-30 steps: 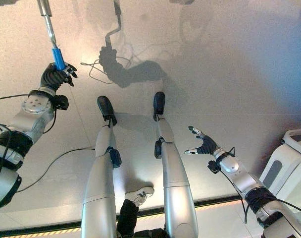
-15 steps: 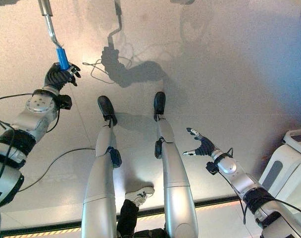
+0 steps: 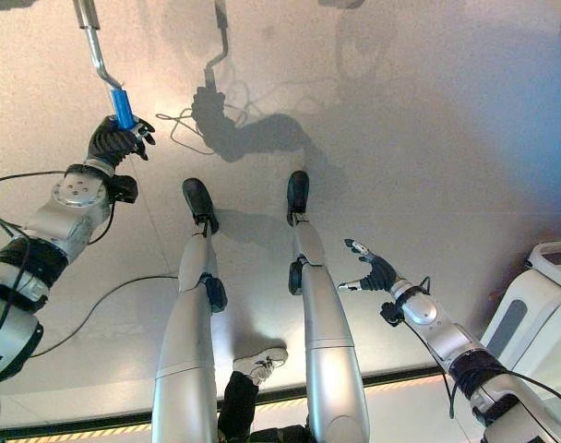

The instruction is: Raise the hospital bed

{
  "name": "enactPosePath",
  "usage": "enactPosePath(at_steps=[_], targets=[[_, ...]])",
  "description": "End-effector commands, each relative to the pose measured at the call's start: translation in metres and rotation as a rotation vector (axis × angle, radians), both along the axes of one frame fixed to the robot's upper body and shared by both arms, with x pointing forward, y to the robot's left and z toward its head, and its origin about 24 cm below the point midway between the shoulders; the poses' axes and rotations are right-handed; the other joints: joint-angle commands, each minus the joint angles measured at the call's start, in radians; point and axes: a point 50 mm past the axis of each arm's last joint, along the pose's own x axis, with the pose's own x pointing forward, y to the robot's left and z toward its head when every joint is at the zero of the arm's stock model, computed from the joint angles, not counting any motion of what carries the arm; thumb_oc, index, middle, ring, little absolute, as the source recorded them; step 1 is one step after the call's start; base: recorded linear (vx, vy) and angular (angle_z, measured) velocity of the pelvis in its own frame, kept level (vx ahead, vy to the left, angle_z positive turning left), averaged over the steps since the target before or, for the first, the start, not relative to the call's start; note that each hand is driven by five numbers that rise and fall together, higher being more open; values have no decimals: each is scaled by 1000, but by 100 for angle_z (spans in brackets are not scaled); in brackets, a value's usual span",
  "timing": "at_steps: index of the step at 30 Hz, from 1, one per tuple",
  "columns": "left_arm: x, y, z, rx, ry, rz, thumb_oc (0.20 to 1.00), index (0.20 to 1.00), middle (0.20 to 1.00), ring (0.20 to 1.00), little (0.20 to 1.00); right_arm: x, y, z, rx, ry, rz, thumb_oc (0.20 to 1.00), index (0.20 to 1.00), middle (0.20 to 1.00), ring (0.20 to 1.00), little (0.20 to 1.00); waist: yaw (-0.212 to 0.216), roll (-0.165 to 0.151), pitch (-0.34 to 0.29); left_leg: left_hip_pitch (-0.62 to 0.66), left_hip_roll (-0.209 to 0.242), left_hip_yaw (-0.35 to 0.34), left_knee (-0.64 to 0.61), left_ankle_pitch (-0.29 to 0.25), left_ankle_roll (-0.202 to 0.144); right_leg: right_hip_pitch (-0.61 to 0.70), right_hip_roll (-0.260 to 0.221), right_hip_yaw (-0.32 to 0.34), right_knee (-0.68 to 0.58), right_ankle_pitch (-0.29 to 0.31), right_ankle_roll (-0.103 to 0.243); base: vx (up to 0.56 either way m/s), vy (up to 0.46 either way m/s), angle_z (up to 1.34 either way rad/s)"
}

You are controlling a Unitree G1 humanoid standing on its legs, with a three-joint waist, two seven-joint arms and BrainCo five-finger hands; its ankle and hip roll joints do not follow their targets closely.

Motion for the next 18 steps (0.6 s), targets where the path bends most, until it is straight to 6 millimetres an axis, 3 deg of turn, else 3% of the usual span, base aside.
enactPosePath(at_steps=[1,18], targets=[[-19,-115,84,41,-352,-535,200,200,200,200,200,-7,-8,-4,-42,30,11,1000,1000,1000,1000,1000,1,25,1,59,-22,-5,168,-211,2,47,51,18,-9,30,100,0,0,0],[-42,-129,85,43,-354,-695,200,200,200,200,200,-14,-13,-13,-58,62,-6,1000,1000,1000,1000,1000,8,27,-2,59,-24,-15,173,-209,3,51,46,14,-7,32,101,0,0,0]])
